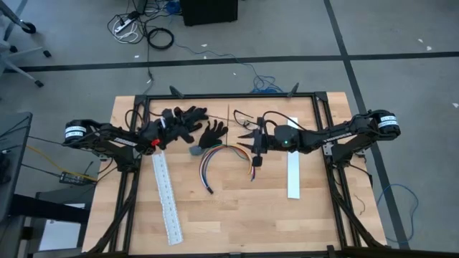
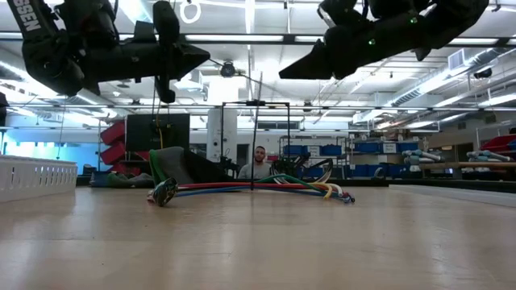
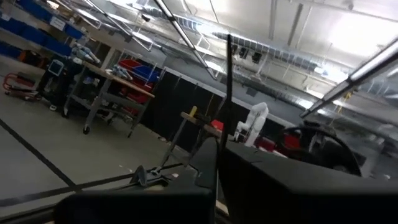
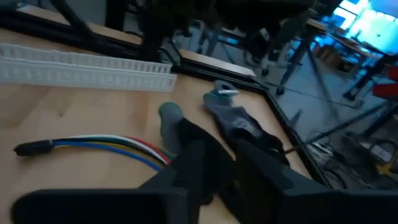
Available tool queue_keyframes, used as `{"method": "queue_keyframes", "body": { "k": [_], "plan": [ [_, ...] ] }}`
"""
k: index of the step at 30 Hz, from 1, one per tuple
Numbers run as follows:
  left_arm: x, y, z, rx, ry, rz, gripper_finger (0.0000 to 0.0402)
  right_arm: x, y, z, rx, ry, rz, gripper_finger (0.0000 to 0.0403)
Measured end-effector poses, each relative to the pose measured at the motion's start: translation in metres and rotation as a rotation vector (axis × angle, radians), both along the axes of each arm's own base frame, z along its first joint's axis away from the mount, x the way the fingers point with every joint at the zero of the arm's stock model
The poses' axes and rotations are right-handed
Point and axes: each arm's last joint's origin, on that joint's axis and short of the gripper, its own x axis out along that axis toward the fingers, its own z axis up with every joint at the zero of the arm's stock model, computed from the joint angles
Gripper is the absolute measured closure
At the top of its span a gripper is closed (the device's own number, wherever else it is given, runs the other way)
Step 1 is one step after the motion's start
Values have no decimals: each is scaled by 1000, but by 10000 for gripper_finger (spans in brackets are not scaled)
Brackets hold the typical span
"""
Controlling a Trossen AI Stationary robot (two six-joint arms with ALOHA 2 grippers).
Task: Ziptie cables
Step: Insert the black zip tie pointed tail end through the slot to form a loop
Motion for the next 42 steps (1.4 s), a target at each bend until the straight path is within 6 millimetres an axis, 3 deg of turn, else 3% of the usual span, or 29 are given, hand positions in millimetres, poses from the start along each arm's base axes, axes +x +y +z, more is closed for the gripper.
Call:
{"method": "queue_keyframes", "body": {
  "k": [5, 9, 15, 42],
  "plan": [
    [1, 2, -3, 4, 34, -102, 401, 1, 3, 6, -121, -38, 26, 256],
    [1, 2, -6, 12, 62, -126, 401, 1, 6, 14, -229, -94, 2, 237],
    [1, 2, -5, 37, 62, -122, 401, 0, 5, 24, -276, -167, -104, 234],
    [2, 0, -5, 78, 82, -177, 401, 0, 8, 24, -272, -173, -99, 234]
  ]
}}
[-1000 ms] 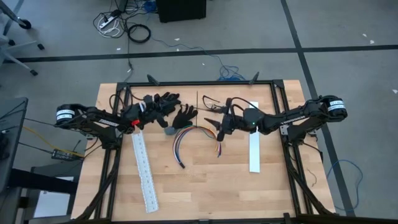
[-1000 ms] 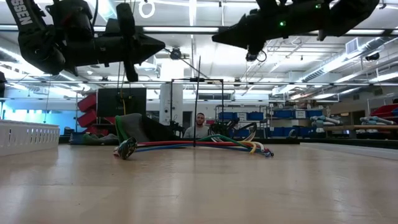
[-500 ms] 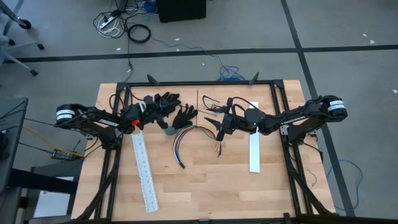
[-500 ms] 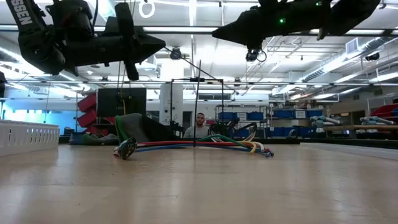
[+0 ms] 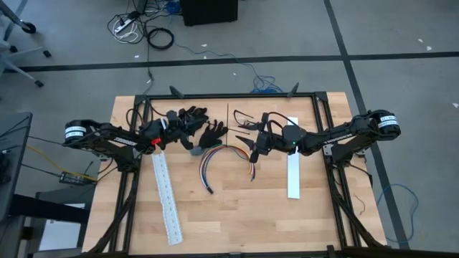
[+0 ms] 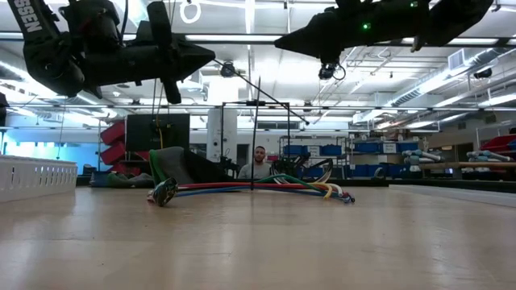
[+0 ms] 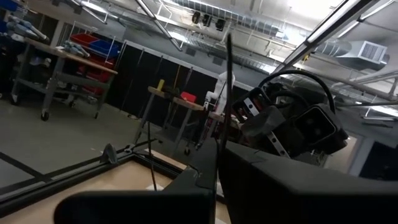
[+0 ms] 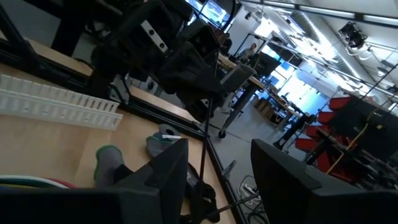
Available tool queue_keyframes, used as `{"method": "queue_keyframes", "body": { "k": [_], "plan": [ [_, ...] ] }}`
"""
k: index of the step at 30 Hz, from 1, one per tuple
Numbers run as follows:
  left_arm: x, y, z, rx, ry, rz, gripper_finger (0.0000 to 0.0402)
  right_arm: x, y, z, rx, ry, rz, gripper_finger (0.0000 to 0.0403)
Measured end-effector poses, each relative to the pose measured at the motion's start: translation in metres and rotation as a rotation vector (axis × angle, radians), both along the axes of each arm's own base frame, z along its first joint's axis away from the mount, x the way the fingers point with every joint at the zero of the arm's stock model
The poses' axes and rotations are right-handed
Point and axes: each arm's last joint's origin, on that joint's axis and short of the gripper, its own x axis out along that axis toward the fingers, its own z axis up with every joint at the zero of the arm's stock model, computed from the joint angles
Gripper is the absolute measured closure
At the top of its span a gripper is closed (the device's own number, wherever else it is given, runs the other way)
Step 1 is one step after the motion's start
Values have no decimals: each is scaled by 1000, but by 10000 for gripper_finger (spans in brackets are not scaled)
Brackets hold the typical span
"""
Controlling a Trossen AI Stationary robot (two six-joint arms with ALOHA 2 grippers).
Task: Ziptie cables
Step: Insert the black zip tie pointed tail end through the slot to form a loop
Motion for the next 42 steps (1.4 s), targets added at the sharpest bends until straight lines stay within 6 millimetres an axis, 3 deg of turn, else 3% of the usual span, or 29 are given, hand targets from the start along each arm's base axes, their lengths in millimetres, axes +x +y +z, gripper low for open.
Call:
{"method": "queue_keyframes", "body": {
  "k": [18, 30, 35, 42],
  "plan": [
    [0, 0, 0, -20, -3, -13, 401, 0, 0, 0, 1, 0, 1, 234],
    [0, -1, -1, 6, 8, -24, 401, 0, 5, 10, -7, -105, 129, 234],
    [0, 0, 0, 14, 9, -49, 401, -1, 7, 10, 120, -139, 90, 234],
    [-2, -2, 8, -44, -94, -233, 401, 2, 5, 19, -86, -102, 52, 234]
  ]
}}
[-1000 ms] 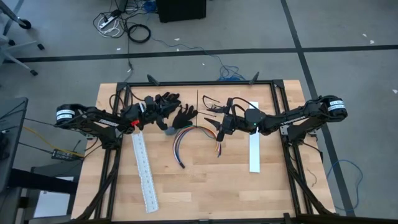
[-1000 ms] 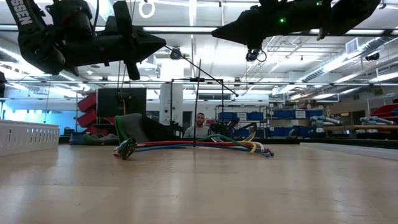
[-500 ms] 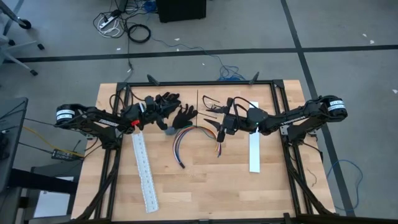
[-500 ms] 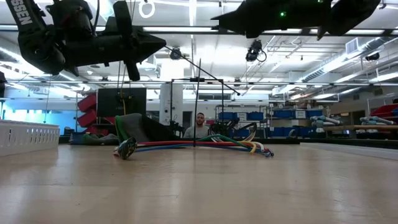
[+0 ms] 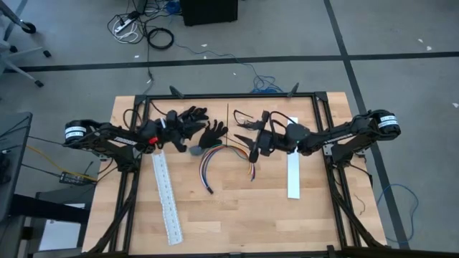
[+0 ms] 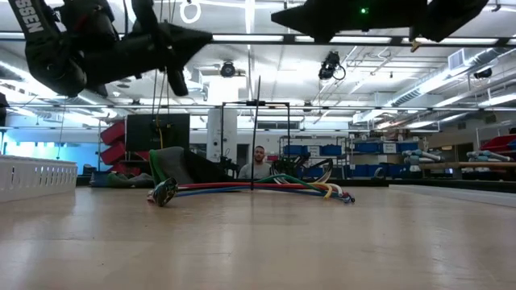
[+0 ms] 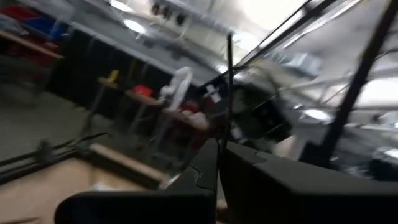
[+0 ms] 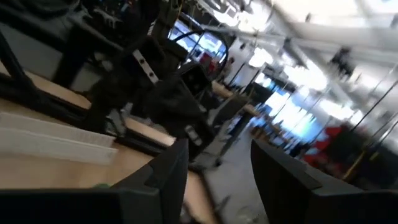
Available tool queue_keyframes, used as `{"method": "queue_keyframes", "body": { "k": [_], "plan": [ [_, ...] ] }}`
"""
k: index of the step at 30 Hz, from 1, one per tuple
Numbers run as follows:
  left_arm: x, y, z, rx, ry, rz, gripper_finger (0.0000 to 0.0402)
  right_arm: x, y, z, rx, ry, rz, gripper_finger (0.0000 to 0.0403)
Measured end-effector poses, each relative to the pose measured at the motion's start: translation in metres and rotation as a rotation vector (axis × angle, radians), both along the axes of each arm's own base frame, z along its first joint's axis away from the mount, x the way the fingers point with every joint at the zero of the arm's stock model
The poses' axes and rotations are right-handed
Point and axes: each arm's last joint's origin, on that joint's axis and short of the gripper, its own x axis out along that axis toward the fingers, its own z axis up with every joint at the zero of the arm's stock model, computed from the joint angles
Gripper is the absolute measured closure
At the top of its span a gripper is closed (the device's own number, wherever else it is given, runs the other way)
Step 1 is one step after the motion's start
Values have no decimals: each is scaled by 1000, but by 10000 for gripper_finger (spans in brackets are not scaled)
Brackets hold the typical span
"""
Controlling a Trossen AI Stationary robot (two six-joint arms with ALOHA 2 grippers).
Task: Ziptie cables
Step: Insert the black zip tie pointed tail end through the slot to form a loop
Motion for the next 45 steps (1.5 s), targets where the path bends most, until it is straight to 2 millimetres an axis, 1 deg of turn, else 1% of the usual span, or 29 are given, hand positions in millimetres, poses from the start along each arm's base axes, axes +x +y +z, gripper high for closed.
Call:
{"method": "queue_keyframes", "body": {
  "k": [3, 7, 9, 12, 14, 16, 19, 21, 24, 27, 30, 35, 37, 40, 45],
  "plan": [
    [-3, -2, 8, -24, -70, -62, 401, 3, 2, 11, -108, -3, -19, 234],
    [-8, -4, 20, -43, -112, -104, 401, 7, 5, 26, -129, -49, 44, 238],
    [-14, -5, 25, -71, -136, -125, 401, 10, 7, 30, -137, -25, 59, 241],
    [-23, -8, 36, -104, -183, -165, 401, 16, 10, 36, -212, 54, 59, 241],
    [-25, -9, 38, -150, -157, -193, 401, 19, 10, 39, -297, 123, 52, 239],
    [-27, -9, 39, -194, -127, -213, 401, 20, 11, 40, -418, 177, 37, 236],
    [-29, -10, 39, -258, -90, -242, 401, 20, 11, 38, -670, 258, 2, 233],
    [-29, -11, 39, -287, -63, -270, 401, 21, 11, 36, -731, 320, 10, 233],
    [-29, -12, 38, -326, -28, -308, 401, 23, 10, 40, -772, 353, -3, 233],
    [-27, -12, 37, -347, 24, -337, 401, 23, 11, 34, -818, 391, 33, 233],
    [-24, -11, 42, -338, 30, -330, 401, 31, 13, 28, -824, 368, 58, 233],
    [-17, -9, 51, -295, 52, -307, 401, 53, 22, -3, -852, 399, 68, 234],
    [-16, -9, 54, -274, 50, -303, 401, 57, 25, -8, -839, 404, 22, 234],
    [-17, -9, 54, -266, 54, -299, 401, 59, 31, -11, -842, 420, -67, 234],
    [-17, -9, 54, -258, 52, -292, 401, 56, 43, -6, -827, 377, -62, 233]
  ]
}}
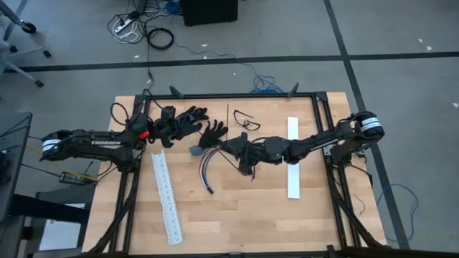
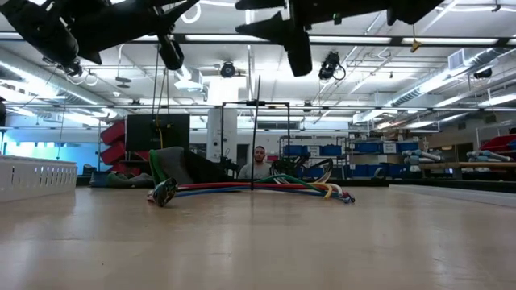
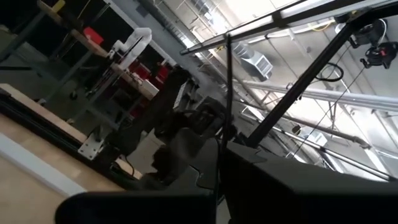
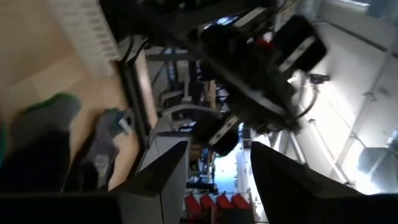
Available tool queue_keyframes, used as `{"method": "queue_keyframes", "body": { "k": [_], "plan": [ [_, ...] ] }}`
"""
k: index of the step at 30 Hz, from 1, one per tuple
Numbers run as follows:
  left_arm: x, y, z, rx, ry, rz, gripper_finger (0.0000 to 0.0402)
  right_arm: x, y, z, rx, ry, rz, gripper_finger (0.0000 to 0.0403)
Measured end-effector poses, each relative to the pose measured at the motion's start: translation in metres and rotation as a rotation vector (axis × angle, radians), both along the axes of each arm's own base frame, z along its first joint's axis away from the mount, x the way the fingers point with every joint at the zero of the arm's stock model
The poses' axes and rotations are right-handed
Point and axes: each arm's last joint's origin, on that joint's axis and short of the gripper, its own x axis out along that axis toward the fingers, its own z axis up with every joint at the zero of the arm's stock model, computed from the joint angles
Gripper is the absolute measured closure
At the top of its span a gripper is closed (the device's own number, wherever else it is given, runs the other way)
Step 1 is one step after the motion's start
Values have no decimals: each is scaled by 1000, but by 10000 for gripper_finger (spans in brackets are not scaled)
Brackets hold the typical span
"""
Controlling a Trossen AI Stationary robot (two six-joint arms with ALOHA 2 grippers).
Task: Ziptie cables
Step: Insert the black zip tie pointed tail end through the slot to form a loop
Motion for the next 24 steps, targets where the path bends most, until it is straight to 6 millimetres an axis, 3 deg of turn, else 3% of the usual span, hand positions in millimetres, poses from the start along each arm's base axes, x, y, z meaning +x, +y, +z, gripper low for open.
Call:
{"method": "queue_keyframes", "body": {
  "k": [12, 24],
  "plan": [
    [1, 0, -2, -1, 14, 5, 401, -5, 24, 1, -62, 12, 51, 242],
    [2, 0, -5, 13, 53, 2, 401, -5, 32, 1, 46, -10, 173, 246]
  ]
}}
